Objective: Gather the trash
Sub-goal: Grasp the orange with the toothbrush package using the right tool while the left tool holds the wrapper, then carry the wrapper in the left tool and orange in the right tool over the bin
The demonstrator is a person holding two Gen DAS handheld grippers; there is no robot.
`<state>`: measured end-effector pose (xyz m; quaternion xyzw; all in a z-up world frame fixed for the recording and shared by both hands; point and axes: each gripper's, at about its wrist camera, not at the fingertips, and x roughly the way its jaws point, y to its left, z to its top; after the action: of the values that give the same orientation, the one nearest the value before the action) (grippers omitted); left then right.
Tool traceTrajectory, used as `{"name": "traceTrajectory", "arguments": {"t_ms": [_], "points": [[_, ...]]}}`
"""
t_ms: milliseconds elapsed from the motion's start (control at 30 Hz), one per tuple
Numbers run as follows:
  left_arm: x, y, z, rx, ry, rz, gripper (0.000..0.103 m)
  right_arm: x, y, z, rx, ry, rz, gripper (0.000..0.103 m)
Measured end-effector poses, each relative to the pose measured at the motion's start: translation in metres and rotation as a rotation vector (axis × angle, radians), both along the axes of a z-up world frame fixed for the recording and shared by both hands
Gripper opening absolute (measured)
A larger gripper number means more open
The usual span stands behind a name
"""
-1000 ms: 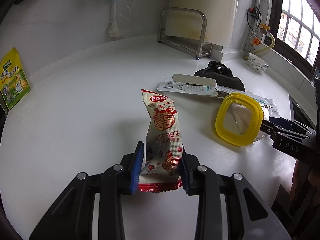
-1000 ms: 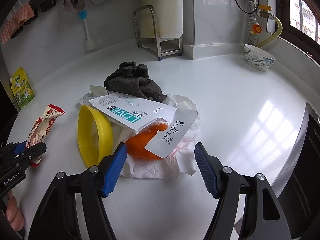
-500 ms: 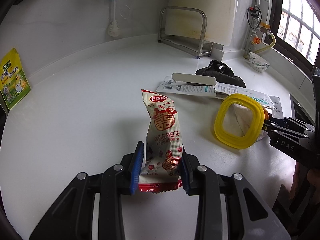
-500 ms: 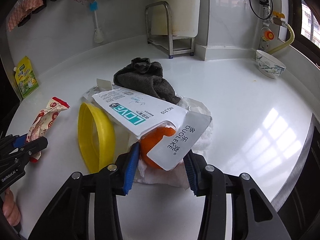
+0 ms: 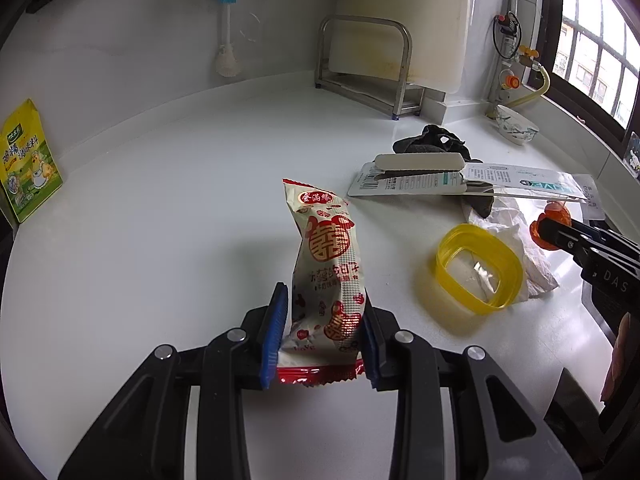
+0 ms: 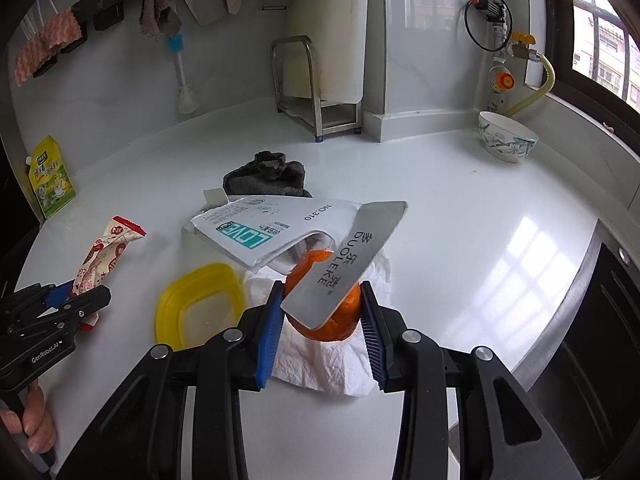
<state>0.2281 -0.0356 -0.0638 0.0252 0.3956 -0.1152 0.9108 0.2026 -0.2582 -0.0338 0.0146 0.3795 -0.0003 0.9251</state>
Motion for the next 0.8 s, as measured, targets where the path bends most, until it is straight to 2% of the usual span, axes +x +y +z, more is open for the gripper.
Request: {"name": "traceTrajectory", "arguments": {"t_ms": [100,267,333,433,600,800], "points": [[0.000,0.001,0.000,-0.001,-0.001,0.000,0.033,0.002,0.004,0.009,-0.048,-0.004,0.022,0.035],[0.000,0.001,0.001,-0.003,0.000,-0.001,0.033,0.010,0.001,0.029,0.046,0.028,0.070,0.035],[-0.001,0.002,0.001,-0.005,-0.002,0.000,0.033,0.011,0.003,0.038,0.011,0.021,0.063,0.035],[-0.002,0.003,0.001,-0.009,-0.002,0.002,0.033,0.010,0.011,0.054,-0.111,-0.011,0.055,0.034],[-0.002,0.003,0.002,-0.014,-0.010,0.006,0.033,0.007,0.023,0.075,-0.142,-0.024,0.089,0.034],[-0.010,0.014,0.016,-0.013,-0.049,0.028,0.033,0.010,0.051,0.095,-0.130,-0.033,0.154,0.033]]}}
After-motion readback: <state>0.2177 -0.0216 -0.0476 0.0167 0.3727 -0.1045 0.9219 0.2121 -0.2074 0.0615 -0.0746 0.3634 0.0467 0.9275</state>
